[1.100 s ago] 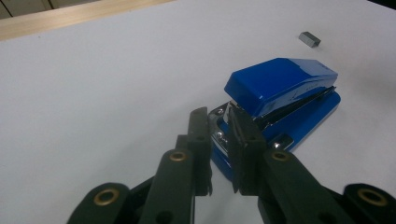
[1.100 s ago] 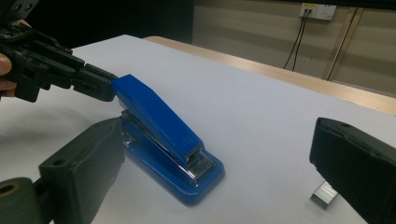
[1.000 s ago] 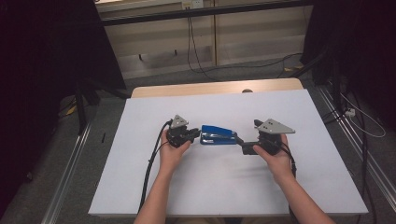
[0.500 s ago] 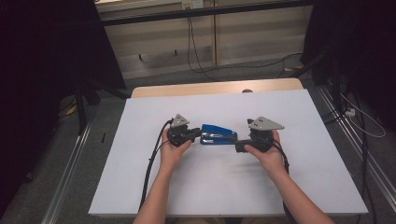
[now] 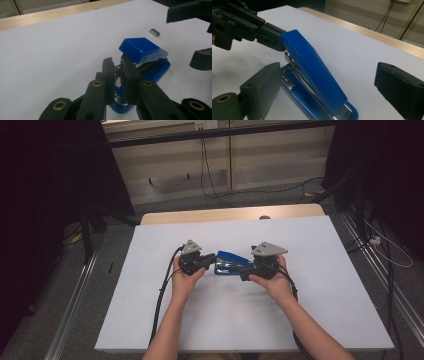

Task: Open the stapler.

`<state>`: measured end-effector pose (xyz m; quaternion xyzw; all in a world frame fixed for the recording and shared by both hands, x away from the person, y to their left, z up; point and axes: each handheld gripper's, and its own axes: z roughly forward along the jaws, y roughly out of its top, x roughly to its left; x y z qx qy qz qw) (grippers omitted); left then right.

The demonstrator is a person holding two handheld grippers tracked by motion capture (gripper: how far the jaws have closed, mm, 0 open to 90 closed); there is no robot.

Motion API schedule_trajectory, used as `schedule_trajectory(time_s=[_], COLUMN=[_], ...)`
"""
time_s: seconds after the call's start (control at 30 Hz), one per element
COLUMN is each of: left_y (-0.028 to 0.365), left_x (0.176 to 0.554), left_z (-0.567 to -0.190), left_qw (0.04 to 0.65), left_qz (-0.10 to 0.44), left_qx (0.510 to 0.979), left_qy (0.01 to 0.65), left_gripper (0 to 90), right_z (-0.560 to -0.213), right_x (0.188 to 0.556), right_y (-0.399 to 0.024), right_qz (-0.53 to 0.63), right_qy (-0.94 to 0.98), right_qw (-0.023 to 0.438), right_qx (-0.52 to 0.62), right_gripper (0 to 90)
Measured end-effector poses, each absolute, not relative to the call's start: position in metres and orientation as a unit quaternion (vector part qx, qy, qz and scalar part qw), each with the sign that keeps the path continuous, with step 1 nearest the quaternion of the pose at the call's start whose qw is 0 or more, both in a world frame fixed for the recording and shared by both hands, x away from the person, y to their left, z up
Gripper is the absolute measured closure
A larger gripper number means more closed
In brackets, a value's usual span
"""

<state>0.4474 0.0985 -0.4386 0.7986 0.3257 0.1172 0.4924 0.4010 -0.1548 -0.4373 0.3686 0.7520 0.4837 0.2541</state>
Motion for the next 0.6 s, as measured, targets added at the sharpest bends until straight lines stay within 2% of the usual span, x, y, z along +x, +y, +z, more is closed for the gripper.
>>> schedule_trajectory(time_s=[0.23,0.5,0.6], left_y=[0.098,0.098,0.098], left_x=[0.448,0.449,0.449], left_z=[-0.438,-0.438,-0.437], left_qw=[0.495,0.499,0.5], left_qz=[0.116,0.115,0.116], left_qx=[0.797,0.794,0.793], left_qy=[0.325,0.328,0.326], left_gripper=[82.0,81.8,81.8], right_z=[-0.439,-0.437,-0.437], right_x=[0.41,0.411,0.411], right_y=[-0.145,-0.135,-0.134], right_qz=[0.477,0.484,0.484], right_qy=[0.762,0.765,0.768], right_qw=[0.248,0.24,0.236], right_qx=[0.36,0.35,0.347], right_gripper=[13.1,27.4,28.7])
